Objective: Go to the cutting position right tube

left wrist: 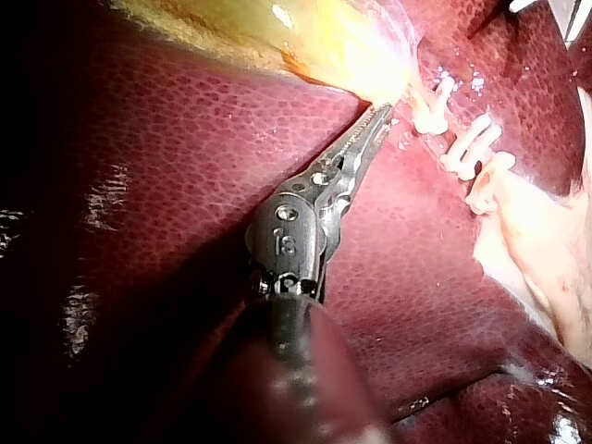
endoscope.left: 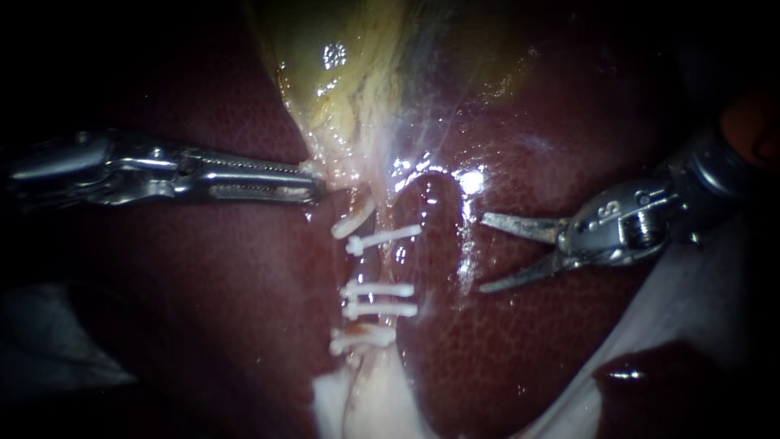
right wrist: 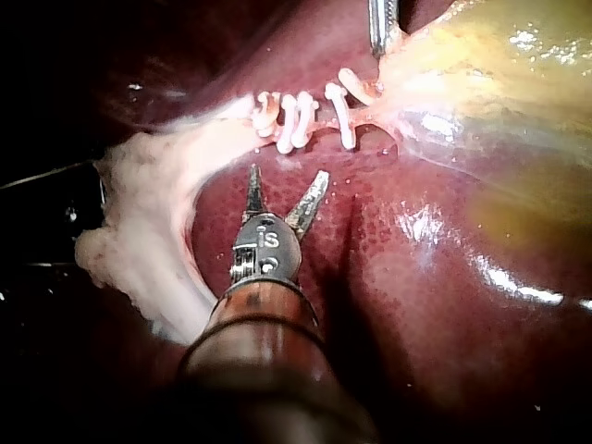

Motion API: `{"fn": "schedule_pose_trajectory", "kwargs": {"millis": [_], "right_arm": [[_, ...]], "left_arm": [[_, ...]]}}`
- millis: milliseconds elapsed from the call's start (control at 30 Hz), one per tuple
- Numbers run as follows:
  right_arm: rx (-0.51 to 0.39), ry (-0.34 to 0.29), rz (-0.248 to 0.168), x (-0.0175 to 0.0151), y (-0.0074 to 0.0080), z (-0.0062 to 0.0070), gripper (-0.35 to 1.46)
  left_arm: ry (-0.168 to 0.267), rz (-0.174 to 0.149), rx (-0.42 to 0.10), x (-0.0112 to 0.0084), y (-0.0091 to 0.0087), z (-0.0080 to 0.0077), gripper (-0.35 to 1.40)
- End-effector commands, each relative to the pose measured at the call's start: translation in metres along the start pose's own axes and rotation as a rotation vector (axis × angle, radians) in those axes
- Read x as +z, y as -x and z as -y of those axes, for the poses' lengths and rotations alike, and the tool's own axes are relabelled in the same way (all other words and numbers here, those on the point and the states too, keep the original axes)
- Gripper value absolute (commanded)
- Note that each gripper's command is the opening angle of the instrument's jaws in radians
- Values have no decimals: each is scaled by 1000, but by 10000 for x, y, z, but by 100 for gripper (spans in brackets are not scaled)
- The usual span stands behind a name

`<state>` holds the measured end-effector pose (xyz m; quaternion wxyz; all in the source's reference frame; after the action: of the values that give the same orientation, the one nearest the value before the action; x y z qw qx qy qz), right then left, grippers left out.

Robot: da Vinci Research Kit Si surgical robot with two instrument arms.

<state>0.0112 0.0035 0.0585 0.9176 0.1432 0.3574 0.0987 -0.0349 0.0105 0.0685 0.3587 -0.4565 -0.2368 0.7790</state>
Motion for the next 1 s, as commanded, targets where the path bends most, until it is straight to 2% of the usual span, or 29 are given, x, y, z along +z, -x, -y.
{"fn": "schedule_pose_trajectory", "kwargs": {"millis": [33,167,233,400,533,733,1000], "right_arm": [[0,-2,-2,0,0,0,145],[0,-5,-3,0,0,0,145],[0,-10,-5,0,0,-1,145],[1,-40,-23,4,0,-2,143],[9,-93,-59,16,1,0,143],[114,-173,-118,51,8,1,143],[218,-287,-141,97,28,-4,143]], "left_arm": [[3,0,-1,-3,-1,0,-35],[18,5,-8,-22,-14,-5,-35],[12,-9,-20,-37,-24,-10,-35],[6,-35,-5,-65,-44,-28,-35],[0,-39,3,-66,-47,-40,-35],[-2,-40,3,-64,-46,-43,-35],[-3,-40,3,-64,-46,-43,-35]]}}
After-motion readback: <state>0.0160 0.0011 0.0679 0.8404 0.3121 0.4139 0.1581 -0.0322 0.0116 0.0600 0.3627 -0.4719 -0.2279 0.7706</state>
